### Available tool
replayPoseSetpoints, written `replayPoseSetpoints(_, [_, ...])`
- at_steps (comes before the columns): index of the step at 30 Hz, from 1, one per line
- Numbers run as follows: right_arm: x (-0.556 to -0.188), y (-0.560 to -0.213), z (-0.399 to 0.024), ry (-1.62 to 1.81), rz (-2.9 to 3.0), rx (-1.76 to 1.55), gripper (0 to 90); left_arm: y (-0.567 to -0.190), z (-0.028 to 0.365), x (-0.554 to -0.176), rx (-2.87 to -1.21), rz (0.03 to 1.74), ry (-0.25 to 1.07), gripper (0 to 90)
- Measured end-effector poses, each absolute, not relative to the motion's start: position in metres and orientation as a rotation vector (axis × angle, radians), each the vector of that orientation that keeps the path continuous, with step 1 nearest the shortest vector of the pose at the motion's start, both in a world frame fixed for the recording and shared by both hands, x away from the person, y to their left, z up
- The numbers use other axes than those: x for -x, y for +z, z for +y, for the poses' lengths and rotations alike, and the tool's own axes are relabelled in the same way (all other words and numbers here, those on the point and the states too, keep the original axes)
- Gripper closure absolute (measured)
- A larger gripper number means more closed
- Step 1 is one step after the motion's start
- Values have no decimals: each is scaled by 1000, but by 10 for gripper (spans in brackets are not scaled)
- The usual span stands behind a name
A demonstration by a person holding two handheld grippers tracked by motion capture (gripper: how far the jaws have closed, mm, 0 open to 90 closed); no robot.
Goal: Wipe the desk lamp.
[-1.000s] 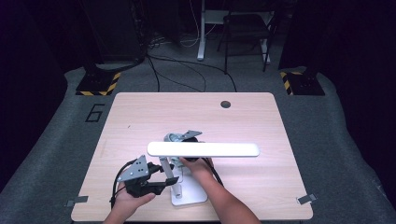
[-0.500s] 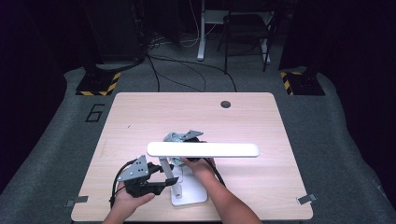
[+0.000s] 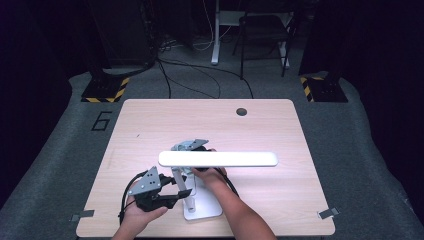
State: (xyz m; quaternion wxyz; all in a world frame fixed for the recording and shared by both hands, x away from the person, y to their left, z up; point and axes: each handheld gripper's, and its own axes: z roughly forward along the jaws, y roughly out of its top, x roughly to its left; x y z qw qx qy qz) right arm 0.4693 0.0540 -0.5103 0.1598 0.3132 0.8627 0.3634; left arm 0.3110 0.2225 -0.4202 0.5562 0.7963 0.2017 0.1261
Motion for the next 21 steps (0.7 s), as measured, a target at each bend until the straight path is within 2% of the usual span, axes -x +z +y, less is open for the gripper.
replayPoseSetpoints(10, [-460, -507, 41, 1024, 2499, -799, 717, -421, 220, -307, -1866, 518, 328, 535])
replayPoseSetpoints(21, [-458, -503, 4, 927, 2502, -777, 717, -421, 220, -305, -1868, 532, 354, 541])
